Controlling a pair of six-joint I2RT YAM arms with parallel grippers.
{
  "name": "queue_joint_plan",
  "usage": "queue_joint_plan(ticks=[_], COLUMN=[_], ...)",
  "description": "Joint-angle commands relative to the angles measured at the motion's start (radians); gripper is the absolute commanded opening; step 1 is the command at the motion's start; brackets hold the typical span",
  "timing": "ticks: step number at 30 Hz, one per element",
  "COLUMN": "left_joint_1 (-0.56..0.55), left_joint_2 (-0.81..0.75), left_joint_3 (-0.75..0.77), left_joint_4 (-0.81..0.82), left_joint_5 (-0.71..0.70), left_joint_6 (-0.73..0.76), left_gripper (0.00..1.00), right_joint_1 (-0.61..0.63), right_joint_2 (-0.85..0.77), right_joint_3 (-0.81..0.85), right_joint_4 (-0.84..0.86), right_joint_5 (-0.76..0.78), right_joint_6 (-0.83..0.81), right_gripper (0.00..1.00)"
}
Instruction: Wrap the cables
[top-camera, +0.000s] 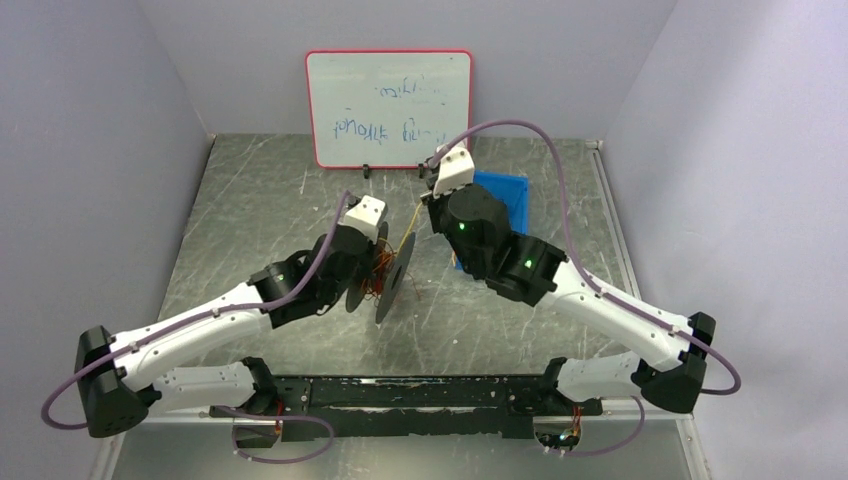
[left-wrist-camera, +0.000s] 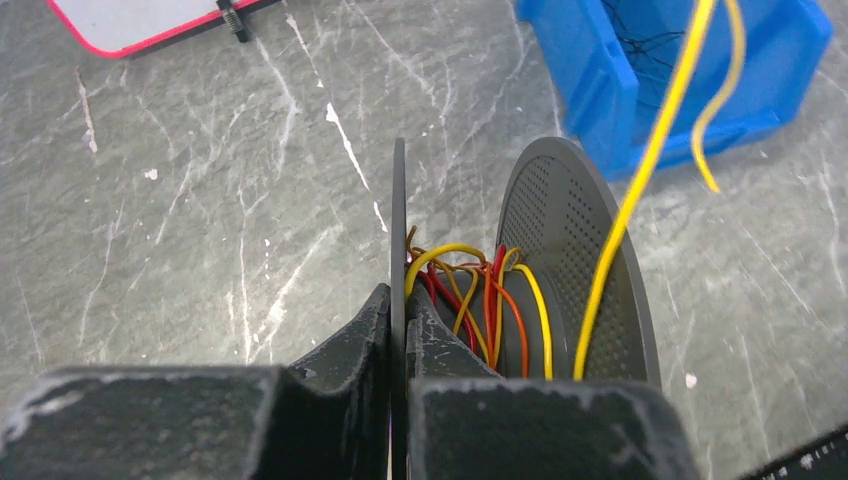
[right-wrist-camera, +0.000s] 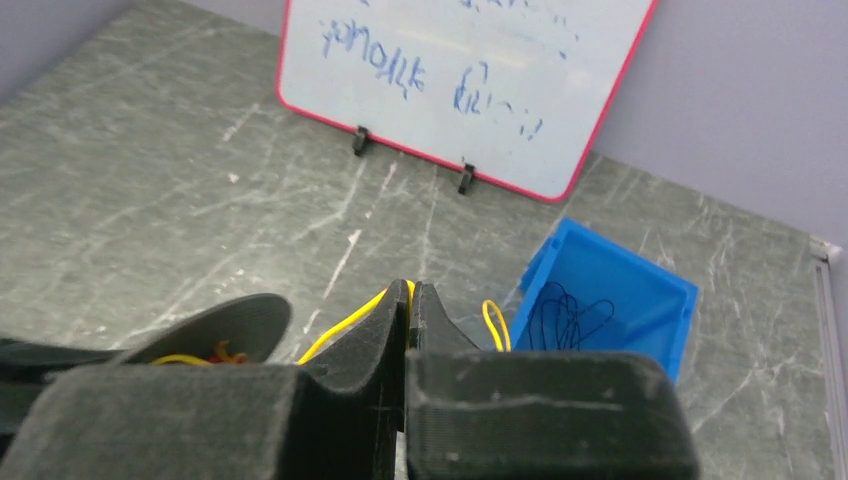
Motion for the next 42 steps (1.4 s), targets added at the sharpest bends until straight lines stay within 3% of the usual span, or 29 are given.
queue_joint_plan(ticks=[1, 11, 26, 39, 42], left_joint_1=[-0.008, -0.008, -0.008, -0.008, -0.008], left_joint_2=[-0.098, -0.243, -0.248, -0.228, -0.222], left_joint_3=[0.056, 0.155, 0.394, 0.519, 0.509], left_joint_4=[-0.090, -0.230, -0.293, -0.321, -0.317], left_joint_5=[0.116, 0.275, 0.407, 0.505, 0.492], left_joint_6=[0.061, 0.167, 0.171, 0.156, 0.157], left_gripper=[0.07, 0.07, 0.07, 0.07, 0.07], right_joint_1=[-0.121, -0.264, -0.273, -0.272, -0.272], right_joint_2=[-0.004, -0.066, -0.141, -0.166, -0.182], right_joint_3=[-0.065, -0.359, -0.776, -0.897, -0.900], right_joint_4=[0.072, 0.176, 0.575, 0.774, 0.764], right_joint_5=[-0.161, -0.438, -0.914, -1.026, -1.021], right_joint_6=[0.066, 0.236, 0.388, 0.414, 0.404], right_gripper=[0.00, 0.00, 0.00, 0.00, 0.06])
